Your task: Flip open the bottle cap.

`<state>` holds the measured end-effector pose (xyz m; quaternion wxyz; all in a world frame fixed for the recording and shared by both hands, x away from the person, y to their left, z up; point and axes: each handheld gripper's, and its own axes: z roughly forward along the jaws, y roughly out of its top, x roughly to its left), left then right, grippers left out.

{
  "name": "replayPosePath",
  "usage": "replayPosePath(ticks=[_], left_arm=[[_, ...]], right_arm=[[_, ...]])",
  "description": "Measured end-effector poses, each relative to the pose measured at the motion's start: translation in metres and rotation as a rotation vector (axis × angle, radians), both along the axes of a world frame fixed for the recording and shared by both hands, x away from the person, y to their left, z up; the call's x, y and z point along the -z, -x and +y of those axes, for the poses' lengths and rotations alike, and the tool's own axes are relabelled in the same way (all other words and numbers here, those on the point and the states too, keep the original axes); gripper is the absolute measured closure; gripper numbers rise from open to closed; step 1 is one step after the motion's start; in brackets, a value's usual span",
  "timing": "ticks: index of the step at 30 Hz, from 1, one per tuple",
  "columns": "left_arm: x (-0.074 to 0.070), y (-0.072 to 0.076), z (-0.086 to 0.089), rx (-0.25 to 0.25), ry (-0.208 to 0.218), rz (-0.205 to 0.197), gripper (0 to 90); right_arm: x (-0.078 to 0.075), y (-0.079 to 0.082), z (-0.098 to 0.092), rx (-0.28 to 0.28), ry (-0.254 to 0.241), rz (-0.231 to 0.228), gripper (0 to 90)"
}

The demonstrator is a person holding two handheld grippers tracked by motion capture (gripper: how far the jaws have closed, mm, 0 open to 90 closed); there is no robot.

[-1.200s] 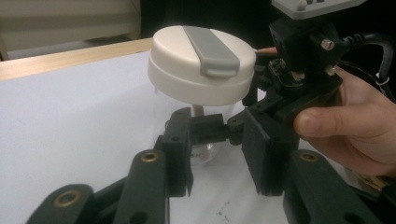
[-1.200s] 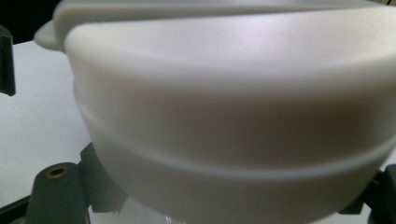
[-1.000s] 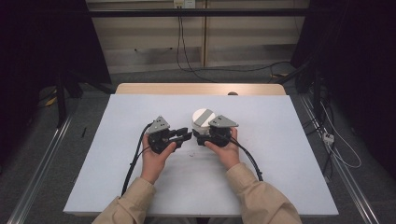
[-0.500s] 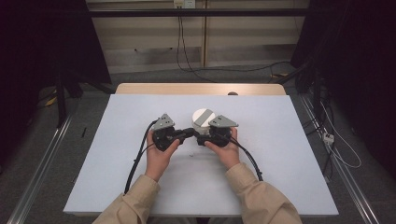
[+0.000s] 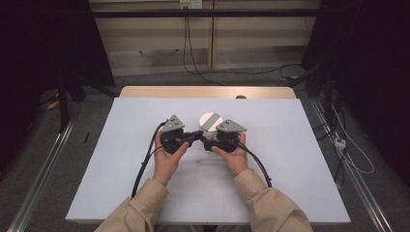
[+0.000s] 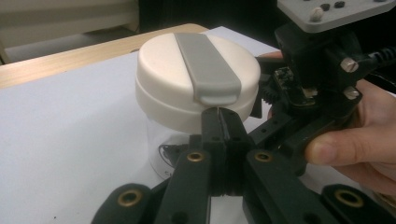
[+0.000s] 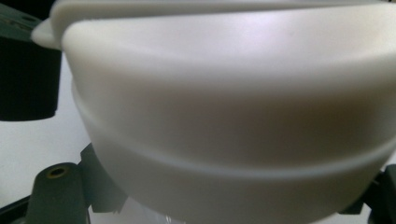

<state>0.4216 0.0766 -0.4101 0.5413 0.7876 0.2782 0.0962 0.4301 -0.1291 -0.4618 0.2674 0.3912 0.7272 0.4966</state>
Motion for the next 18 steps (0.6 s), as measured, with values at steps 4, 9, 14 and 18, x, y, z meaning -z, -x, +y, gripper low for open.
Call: replayPosePath(ticks=[4,9,14,18], left_arm=[[0.000,0.000,-0.002,0.002,-0.002,0.000,90.0],[-0.003,-0.001,-0.003,-0.003,-0.002,-0.006,90.0],[-0.007,-0.001,-0.005,-0.012,0.005,-0.011,90.0],[-0.012,-0.001,-0.006,-0.015,0.010,-0.021,90.0]], right_arm=[[0.000,0.000,0.000,0.001,0.004,-0.002,18.7],[0.000,0.000,0.000,0.001,0.001,0.001,18.8],[0.000,0.000,0.000,0.001,0.005,-0.003,18.8],[0.000,0.000,0.000,0.001,0.004,-0.001,18.8]])
